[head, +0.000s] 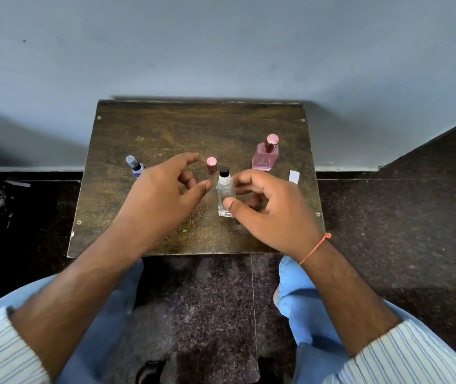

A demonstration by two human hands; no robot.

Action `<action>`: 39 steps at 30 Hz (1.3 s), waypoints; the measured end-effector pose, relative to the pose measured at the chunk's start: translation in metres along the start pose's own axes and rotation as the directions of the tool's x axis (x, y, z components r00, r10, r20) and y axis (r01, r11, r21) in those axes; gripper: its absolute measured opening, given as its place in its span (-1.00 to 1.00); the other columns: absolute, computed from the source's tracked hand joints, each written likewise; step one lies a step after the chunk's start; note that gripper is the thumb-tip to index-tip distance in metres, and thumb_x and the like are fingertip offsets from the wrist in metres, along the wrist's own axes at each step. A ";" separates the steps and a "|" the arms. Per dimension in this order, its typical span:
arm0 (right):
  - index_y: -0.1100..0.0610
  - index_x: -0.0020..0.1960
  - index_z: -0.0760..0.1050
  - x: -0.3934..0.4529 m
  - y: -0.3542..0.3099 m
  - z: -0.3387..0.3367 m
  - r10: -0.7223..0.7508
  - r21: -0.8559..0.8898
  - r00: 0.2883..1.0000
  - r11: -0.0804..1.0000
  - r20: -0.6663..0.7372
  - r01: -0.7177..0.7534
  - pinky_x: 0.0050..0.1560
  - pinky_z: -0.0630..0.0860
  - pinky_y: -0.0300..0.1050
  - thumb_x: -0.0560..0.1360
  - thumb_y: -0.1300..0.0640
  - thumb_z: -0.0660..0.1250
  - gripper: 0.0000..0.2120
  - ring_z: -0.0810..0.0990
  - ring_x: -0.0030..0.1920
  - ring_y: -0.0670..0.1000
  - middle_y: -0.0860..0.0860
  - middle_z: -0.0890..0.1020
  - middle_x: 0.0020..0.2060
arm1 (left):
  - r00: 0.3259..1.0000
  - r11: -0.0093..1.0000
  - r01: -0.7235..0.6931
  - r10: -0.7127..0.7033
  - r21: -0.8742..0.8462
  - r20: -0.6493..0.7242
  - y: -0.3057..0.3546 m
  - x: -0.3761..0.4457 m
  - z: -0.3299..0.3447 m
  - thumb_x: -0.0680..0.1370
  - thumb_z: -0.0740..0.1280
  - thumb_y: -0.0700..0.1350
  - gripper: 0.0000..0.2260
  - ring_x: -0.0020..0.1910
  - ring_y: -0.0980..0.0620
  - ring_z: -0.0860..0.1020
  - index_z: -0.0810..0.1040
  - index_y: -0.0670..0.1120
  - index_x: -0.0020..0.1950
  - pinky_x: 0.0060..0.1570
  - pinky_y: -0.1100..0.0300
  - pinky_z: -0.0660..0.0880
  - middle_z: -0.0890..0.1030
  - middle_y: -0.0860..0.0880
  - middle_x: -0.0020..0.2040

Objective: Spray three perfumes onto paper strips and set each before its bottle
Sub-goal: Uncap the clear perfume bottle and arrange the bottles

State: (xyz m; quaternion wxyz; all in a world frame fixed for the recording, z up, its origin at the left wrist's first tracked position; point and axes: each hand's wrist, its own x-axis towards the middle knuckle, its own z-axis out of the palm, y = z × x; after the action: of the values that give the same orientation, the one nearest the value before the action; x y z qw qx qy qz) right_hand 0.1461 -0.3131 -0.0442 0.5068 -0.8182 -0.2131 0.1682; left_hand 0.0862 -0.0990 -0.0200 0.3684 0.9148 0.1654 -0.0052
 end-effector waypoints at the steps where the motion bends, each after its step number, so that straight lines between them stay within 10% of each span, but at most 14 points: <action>1: 0.00 0.22 0.68 0.000 -0.003 0.001 -0.010 0.008 1.000 1.000 -0.003 0.010 -0.04 0.72 0.11 0.54 0.05 0.58 -0.73 0.77 -0.18 0.03 -0.16 0.79 -0.01 | 1.000 0.999 -0.002 0.003 -0.054 0.018 0.005 -0.010 -0.006 0.62 0.48 0.04 -0.52 -0.18 0.27 0.63 0.49 0.13 0.54 -0.15 0.35 0.50 0.67 0.21 -0.07; 6: 0.03 0.16 0.69 -0.006 -0.019 0.007 -0.071 0.003 0.997 0.997 0.022 0.071 -0.08 0.68 0.06 0.51 0.10 0.61 -0.75 0.73 -0.16 -0.06 -0.15 0.72 0.00 | 0.991 0.974 -0.101 0.116 -0.201 0.064 0.017 -0.063 -0.014 0.61 0.49 -0.08 -0.39 0.30 0.34 0.56 0.38 0.21 0.60 0.18 0.27 0.57 0.57 0.33 0.32; 21: -0.05 0.38 0.67 -0.035 -0.013 0.004 0.051 -0.155 0.997 0.986 -0.060 -0.060 0.02 0.58 -0.27 0.54 0.08 0.58 -0.59 0.62 -0.17 -0.15 -0.15 0.74 -0.05 | 0.952 0.940 -0.306 0.306 -0.152 -0.026 -0.024 -0.035 0.017 0.51 0.62 -0.12 -0.63 -0.01 0.24 0.69 0.70 0.03 0.30 -0.01 0.32 0.61 0.68 0.25 0.02; 26: 0.00 0.05 0.69 -0.025 0.008 -0.038 0.252 -0.438 0.881 0.791 -0.401 -0.426 0.01 0.56 -0.07 0.48 -0.16 0.58 -0.72 0.69 -0.07 0.04 -0.08 0.72 -0.15 | 0.965 0.958 -0.261 0.256 -0.116 -0.058 -0.028 -0.024 0.023 0.54 0.59 -0.15 -0.66 -0.03 0.22 0.67 0.69 0.03 0.29 0.03 0.38 0.57 0.71 0.14 0.00; 39: 0.06 0.07 0.71 -0.004 0.009 -0.040 0.351 -0.618 0.871 0.613 -0.344 -0.491 0.06 0.62 0.00 0.45 -0.06 0.56 -0.73 0.73 0.03 0.13 0.04 0.78 -0.03 | 0.983 0.964 -0.176 0.182 -0.200 0.012 -0.029 -0.019 0.025 0.54 0.60 -0.14 -0.53 0.12 0.27 0.68 0.61 0.06 0.42 0.08 0.21 0.68 0.71 0.20 0.13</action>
State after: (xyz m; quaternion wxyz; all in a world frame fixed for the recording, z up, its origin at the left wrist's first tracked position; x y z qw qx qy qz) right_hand 0.1638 -0.3489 -0.0344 0.1296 -0.9850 -0.0119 0.1132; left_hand 0.0624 -0.1020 -0.0549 0.4590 0.8847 0.0760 0.0307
